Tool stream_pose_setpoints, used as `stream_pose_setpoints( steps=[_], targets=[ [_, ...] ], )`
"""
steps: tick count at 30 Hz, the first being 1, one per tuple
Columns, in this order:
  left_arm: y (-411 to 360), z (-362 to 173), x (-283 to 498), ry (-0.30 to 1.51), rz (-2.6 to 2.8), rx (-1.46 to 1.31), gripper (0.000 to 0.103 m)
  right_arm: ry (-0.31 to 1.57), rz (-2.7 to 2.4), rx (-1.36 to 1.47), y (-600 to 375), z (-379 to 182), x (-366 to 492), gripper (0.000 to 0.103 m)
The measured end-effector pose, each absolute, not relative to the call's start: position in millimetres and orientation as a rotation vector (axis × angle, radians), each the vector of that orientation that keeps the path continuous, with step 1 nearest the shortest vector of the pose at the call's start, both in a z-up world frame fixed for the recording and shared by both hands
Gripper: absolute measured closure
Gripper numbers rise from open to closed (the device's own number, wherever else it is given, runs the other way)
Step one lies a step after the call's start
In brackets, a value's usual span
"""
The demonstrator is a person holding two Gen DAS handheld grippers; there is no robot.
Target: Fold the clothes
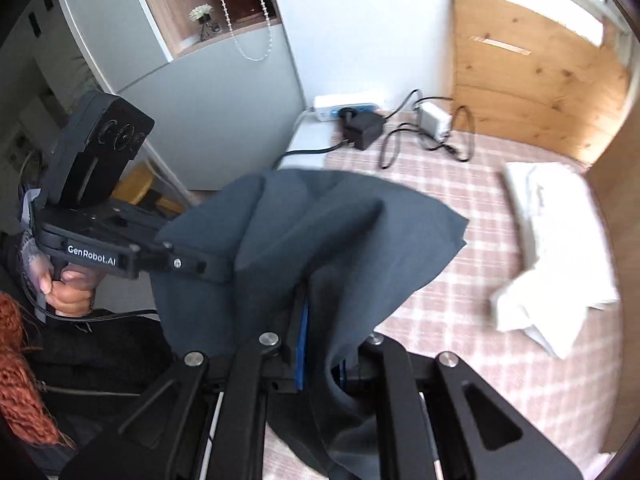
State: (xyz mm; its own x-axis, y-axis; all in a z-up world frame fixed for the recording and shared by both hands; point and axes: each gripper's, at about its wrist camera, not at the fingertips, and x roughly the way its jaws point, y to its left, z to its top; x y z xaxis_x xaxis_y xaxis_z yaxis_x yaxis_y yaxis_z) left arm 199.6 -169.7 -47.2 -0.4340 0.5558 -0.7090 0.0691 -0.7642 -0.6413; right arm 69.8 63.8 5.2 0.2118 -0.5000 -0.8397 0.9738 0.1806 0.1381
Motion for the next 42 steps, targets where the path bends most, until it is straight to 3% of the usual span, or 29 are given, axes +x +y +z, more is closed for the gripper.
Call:
stream_pose_setpoints(
  steps=[5,13,19,26,28,29,31,35,37,38,42],
  targets=[
    [-144.8,-28.8,159.8,-0.801,2.156,-1.371,0.090,0.781,-1.338,0.797,71.8,36.7,43.7,0.093],
    [-120.3,44.9,62.3,-0.615,2.217,-1.090,0.090,0.868,-1.559,0.668,35.0,106.6,-26.0,0.093],
    [-105.6,57.8,-11.4,-0.631,2.269,-1.005,0.090,0.926,-1.638,0.627,-11.2,129.8,-91.3,0.093],
    [-93.0,21.7,-90.5,-0.715,2.291,-1.059,0.090,1.002,-1.565,0.655,-74.3,87.5,-163.2,0.093],
    [-92.9,-11.6,-113.2,-0.776,2.251,-1.144,0.089,1.040,-1.514,0.697,-91.5,53.6,-192.0,0.091],
    [-89.8,-35.9,-125.5,-0.777,2.230,-1.233,0.088,1.114,-1.543,0.737,-96.7,28.6,-209.8,0.084],
    [-84.1,-83.8,-143.4,-0.763,2.163,-1.426,0.088,1.238,-1.642,0.852,-101.1,-16.8,-247.9,0.081],
    [-91.4,-97.3,-142.8,-0.766,2.121,-1.449,0.082,0.912,-1.814,1.085,-47.0,-19.0,-292.0,0.080],
    [-96.7,-83.1,-132.7,-0.723,2.145,-1.412,0.077,0.726,-1.856,1.099,-11.0,-10.5,-286.6,0.064],
    [-101.9,-76.4,-128.5,-0.714,2.151,-1.402,0.072,0.668,-1.883,1.104,5.7,-10.2,-280.1,0.048],
    [-131.3,-60.5,-114.4,-0.646,2.216,-1.374,0.068,0.494,-1.895,1.194,49.0,-34.7,-255.4,0.046]
  ],
)
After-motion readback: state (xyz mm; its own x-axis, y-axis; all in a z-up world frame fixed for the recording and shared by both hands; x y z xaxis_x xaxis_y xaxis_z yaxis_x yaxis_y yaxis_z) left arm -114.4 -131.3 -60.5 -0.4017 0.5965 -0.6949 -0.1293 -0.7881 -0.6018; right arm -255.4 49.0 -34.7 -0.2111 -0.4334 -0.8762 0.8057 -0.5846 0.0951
